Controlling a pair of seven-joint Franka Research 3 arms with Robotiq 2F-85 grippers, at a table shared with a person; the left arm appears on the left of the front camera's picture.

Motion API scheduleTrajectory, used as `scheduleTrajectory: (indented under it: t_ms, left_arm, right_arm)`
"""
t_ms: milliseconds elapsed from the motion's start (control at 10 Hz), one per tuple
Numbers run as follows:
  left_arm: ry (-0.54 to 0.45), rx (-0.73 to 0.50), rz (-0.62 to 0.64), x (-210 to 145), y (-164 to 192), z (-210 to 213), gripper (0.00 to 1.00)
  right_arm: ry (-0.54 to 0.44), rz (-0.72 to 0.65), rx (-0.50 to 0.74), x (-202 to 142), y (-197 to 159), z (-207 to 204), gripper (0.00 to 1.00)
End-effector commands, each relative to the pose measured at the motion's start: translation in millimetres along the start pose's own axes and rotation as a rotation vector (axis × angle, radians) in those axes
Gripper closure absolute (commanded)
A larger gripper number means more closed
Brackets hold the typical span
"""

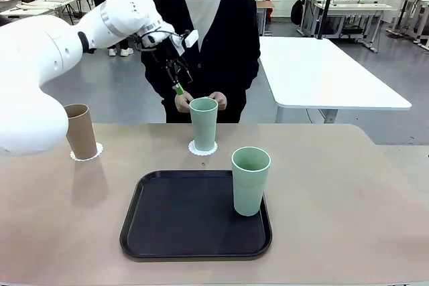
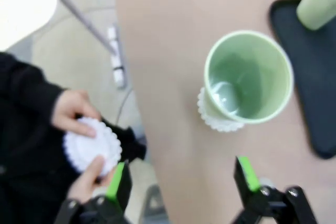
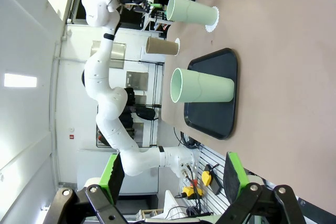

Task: Place coasters on the table and set cups on them.
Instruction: Take one Reusable plastic cup from the Flat Tray and place it on a coaster set by the human.

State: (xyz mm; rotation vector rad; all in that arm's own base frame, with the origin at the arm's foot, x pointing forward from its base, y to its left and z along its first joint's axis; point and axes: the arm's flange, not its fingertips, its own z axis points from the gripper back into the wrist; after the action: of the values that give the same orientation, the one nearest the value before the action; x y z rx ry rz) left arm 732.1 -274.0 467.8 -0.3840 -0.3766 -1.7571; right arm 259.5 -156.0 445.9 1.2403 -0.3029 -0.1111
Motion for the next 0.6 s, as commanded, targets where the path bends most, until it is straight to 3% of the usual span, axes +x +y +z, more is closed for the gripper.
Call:
scheduleTrajectory:
  t_ms: [0,200,500]
  left_arm:
    - [0.110,-0.091,0.158,-0.8,-140.8,-14.2,0.00]
    - [0.174,-0.117,0.223,2.4,-163.2,-5.3,0.00]
    - [0.171,-0.125,0.252,0.0,-191.3,-3.0,0.00]
  right_arm:
    - [-0.010,0.018,0.029,2.7,0.9,-0.6,0.00]
    - [-0.010,0.018,0.029,2.7,0.9,-0.6,0.00]
    - [-0.010,0.018,0.029,2.7,0.9,-0.6,0.00]
